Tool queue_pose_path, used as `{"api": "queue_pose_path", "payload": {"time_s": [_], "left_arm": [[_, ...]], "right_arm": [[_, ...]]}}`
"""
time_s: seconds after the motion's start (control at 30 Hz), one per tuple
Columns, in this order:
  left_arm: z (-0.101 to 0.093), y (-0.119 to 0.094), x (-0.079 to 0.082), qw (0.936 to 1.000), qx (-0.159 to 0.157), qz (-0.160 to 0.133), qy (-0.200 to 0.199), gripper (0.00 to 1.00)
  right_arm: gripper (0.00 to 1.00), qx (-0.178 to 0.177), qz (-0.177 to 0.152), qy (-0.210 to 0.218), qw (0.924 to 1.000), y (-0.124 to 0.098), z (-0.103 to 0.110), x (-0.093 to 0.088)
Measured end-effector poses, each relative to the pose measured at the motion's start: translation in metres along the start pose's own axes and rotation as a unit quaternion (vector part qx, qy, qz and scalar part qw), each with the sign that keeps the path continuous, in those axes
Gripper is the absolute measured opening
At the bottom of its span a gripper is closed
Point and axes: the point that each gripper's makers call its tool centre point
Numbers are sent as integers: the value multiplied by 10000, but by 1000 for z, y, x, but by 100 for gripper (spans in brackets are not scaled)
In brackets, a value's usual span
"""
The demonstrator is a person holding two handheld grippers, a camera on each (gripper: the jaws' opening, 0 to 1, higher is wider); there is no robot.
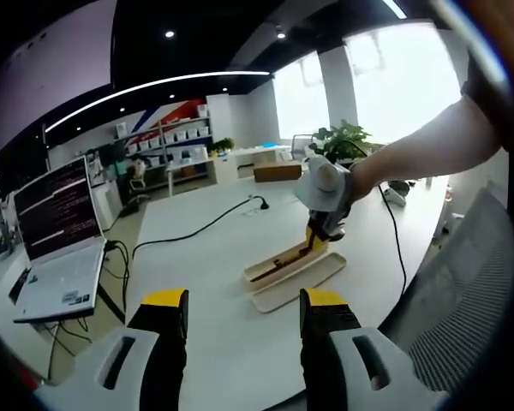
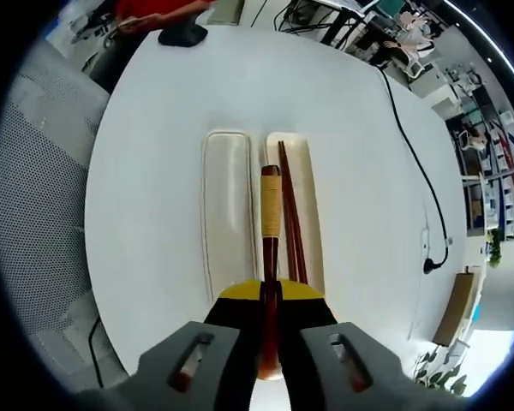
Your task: Arrange the utensils inside the cutlery case until each visible utensil rests in its matching compartment.
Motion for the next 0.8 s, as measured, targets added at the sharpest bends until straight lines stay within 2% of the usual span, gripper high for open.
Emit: {"api": "queue_pose_path", "payload": {"time_s": [0.8], "left_arm": [[-1, 2, -2, 10000, -29, 54, 1, 53]], "right_arm": [[1, -22, 124, -211, 9997, 8, -6, 2]]}}
Point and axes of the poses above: the point that each gripper's makers call its tool centre point, and the gripper's own axes: y roughly forward along the fingers, z roughly to its left, x roughly out of its top, and after that the axes turned 13 degrees about z, right-handed
